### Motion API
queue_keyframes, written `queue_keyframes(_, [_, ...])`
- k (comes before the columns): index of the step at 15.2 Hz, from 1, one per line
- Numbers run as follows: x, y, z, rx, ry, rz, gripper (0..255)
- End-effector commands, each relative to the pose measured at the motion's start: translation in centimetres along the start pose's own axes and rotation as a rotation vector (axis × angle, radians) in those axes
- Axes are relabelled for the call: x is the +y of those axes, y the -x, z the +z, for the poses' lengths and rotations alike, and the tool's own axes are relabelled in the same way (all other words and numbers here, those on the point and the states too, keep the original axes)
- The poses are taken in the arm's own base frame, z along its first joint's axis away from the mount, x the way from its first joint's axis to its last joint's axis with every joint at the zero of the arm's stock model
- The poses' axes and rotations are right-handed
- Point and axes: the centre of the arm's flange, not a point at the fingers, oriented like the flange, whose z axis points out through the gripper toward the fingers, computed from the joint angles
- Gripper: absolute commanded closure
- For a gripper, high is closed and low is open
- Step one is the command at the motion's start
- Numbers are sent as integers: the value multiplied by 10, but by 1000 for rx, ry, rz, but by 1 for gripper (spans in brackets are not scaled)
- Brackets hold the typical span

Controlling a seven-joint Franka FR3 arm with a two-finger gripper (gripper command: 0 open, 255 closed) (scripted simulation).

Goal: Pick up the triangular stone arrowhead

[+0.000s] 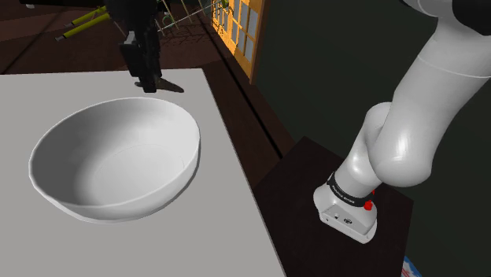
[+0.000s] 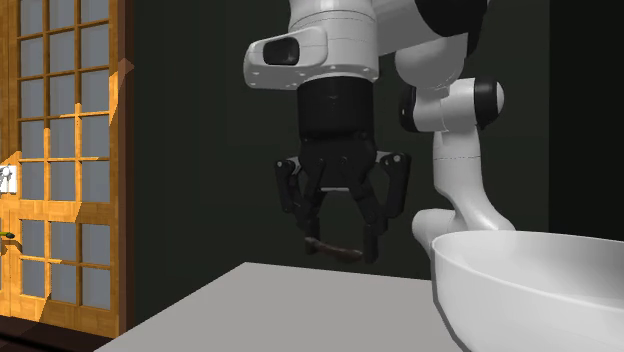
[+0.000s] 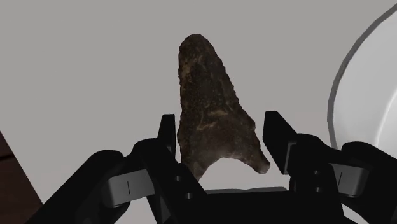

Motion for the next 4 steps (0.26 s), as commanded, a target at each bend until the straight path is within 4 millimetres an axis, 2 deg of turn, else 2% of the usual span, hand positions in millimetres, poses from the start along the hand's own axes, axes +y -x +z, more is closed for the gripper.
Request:
queue_keyframes(1, [-1, 1, -12, 0, 0, 0, 255])
queue_keyframes(4, [-1, 1, -18, 0, 0, 0, 255])
